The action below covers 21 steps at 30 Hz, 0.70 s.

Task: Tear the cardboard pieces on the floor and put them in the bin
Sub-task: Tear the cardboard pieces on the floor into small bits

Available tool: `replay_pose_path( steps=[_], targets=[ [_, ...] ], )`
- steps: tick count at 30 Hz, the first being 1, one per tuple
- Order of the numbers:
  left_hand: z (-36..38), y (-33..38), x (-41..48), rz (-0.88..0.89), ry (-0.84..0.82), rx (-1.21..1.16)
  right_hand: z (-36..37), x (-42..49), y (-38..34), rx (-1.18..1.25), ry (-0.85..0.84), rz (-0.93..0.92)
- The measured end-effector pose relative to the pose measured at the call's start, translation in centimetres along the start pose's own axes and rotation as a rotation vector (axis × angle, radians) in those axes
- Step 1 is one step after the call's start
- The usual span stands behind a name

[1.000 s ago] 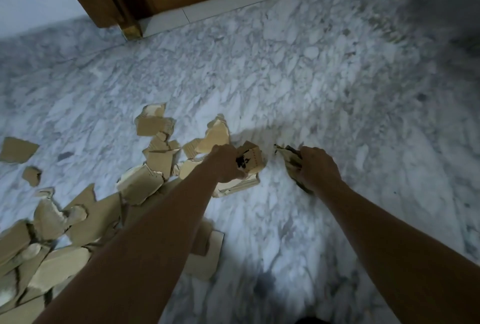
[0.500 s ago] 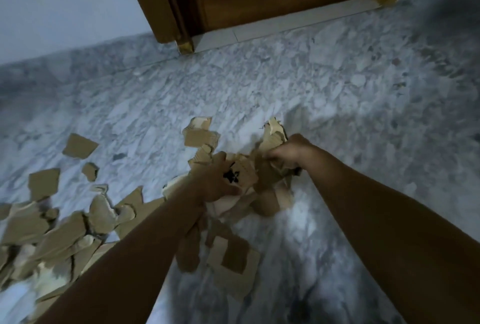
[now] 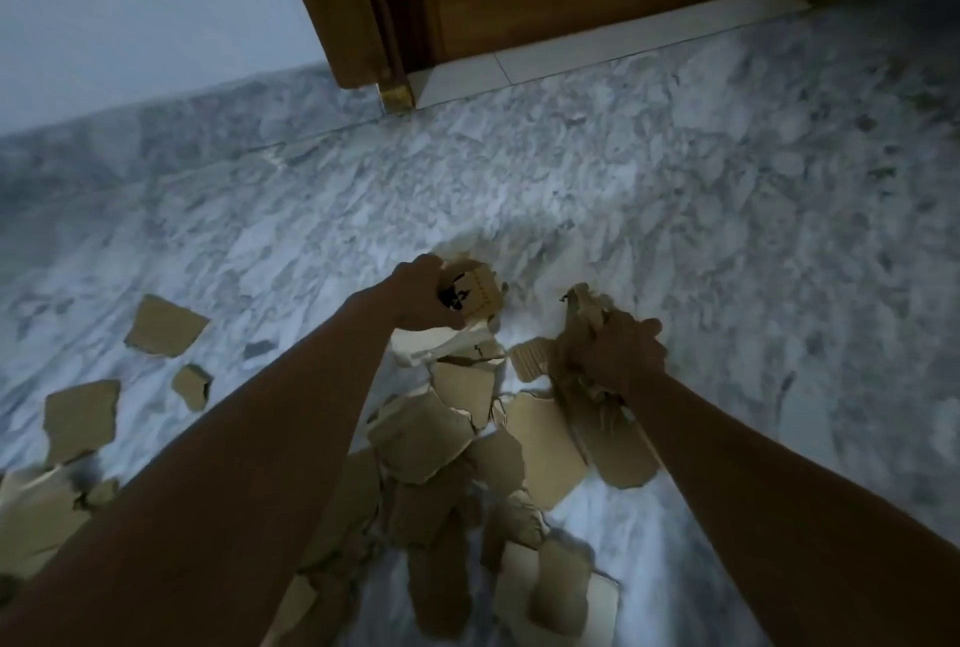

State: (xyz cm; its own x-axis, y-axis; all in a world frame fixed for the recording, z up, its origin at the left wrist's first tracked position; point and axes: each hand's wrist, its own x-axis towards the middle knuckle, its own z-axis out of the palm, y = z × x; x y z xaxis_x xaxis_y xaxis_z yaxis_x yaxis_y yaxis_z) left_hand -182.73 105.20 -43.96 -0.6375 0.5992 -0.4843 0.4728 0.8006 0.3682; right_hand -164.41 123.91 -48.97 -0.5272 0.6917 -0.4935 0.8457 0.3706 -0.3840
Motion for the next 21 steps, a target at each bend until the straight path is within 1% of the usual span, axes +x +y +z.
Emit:
replay_pose_path(
  steps=[1, 3, 4, 6, 8, 10, 12, 13, 14, 15, 17, 19, 21],
  targets=[
    [0.5, 0.0, 0.7, 0.009, -0.009, 0.067, 0.2, 0.1, 0.0, 0.004, 0.022, -0.01],
    [1.5, 0.0, 1.6, 0.048, 0.034, 0.197, 0.3, 0.1, 0.0, 0.002, 0.091, -0.013],
    [1.7, 0.0, 1.6, 0.065, 0.065, 0.228, 0.4, 0.1, -0.1, -0.005, 0.116, -0.024],
    [2.0, -0.3, 1.6, 0.099, 0.08, 0.217, 0.8, -0.2, 0.0, -0.062, 0.141, -0.064],
    [2.4, -0.5, 0.9, 0.14, 0.049, 0.065, 1.0, -0.9, 0.5, -0.123, 0.134, -0.111],
    [1.7, -0.7, 0.3, 0.091, 0.053, -0.14, 0.2, -1.4, 0.5, -0.085, 0.107, -0.196],
    [-0.5, -1.6, 0.5, -0.012, 0.151, -0.272, -1.4, -1.9, -0.2, 0.121, 0.064, -0.322],
    [-1.8, -2.2, 0.9, -0.066, 0.184, -0.297, -2.2, -2.1, -0.6, 0.225, 0.044, -0.374],
    [-2.8, -2.7, 1.1, -0.114, 0.195, -0.268, -3.0, -2.2, -0.9, 0.311, 0.038, -0.403],
    [-3.6, -3.0, 1.4, -0.15, 0.187, -0.229, -3.8, -2.2, -1.1, 0.372, 0.038, -0.392],
    [-3.5, -2.9, 2.0, -0.194, 0.135, -0.157, -5.1, -1.8, -1.2, 0.452, 0.016, -0.308],
    [-2.0, -2.5, 2.6, -0.207, 0.087, -0.103, -6.2, -1.2, -1.2, 0.476, -0.058, -0.225],
    [-0.2, -2.4, 3.3, -0.226, 0.093, -0.005, -6.9, -0.7, -1.2, 0.448, -0.12, -0.217]
  ],
)
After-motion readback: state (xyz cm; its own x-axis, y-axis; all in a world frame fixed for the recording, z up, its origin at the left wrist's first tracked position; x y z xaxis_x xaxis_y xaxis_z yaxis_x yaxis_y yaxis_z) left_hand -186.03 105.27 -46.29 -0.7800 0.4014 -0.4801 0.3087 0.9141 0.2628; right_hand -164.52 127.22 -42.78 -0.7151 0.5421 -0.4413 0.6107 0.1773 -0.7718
